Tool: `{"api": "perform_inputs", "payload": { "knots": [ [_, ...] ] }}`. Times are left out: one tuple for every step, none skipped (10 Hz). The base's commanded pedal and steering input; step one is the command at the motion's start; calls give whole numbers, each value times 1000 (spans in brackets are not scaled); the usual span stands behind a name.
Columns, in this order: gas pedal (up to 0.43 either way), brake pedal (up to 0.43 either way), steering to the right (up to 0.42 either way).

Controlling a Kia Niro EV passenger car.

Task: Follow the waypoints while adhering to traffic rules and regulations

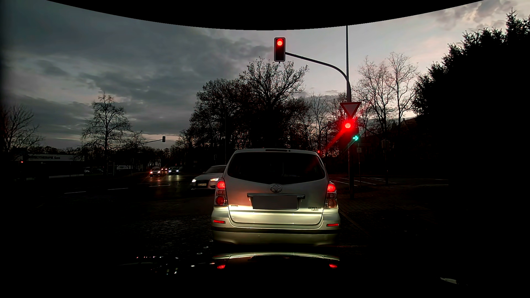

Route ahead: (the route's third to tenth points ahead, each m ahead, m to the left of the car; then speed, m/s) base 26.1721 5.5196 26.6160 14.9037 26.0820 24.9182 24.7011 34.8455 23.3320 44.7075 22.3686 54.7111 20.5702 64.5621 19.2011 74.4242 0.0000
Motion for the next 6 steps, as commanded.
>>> {"api": "perform_inputs", "payload": {
  "knots": [
    [0, 341, -1],
    [0, 341, -1],
    [0, 341, -1],
    [0, 341, -1],
    [0, 341, -1],
    [0, 341, -1]
  ]
}}
